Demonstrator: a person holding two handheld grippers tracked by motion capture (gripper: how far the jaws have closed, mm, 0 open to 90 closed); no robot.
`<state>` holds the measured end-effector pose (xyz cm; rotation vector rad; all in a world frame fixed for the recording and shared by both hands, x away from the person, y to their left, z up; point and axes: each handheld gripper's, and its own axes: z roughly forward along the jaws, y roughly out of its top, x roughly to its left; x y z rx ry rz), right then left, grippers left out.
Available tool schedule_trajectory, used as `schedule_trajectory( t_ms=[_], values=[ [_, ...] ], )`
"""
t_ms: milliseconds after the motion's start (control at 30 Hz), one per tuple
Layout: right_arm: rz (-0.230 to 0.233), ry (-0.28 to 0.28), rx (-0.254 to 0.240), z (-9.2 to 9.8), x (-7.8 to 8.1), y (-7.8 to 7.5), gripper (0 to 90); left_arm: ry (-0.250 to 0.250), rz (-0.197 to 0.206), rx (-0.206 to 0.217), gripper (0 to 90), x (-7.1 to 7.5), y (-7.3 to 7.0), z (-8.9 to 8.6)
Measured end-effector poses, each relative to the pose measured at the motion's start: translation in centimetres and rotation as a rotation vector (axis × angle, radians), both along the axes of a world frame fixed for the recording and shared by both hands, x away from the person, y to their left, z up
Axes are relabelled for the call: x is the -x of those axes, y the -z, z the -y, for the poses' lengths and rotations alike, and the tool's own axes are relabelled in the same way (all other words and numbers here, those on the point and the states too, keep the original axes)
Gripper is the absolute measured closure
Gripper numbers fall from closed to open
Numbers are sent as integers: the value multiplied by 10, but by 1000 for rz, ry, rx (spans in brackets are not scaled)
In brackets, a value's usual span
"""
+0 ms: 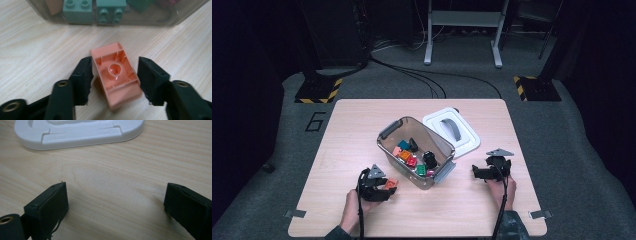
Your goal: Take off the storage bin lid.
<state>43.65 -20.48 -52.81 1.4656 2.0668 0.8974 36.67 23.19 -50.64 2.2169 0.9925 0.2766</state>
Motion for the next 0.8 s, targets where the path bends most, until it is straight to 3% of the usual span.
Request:
schedule_trajectory(
  t_ms=[67, 233, 300, 400, 600, 800],
  values=[
    [-1, 1, 0, 0, 0, 0, 45, 2, -3, -2, 558, 1, 0, -4],
    [0, 1, 0, 0, 0, 0, 45, 12, -9, -21, 567, 2, -2, -10],
    [0, 1, 0, 0, 0, 0, 45, 13, -13, -27, 561, 3, -3, -12],
    [0, 1, 0, 0, 0, 0, 45, 11, -18, -33, 480, 1, -7, -12],
    [0, 0, 0, 0, 0, 0, 46, 27, -22, -75, 406, -11, -10, 5],
    [0, 0, 0, 0, 0, 0, 46, 2, -51, -90, 436, -20, -4, 18]
  ],
)
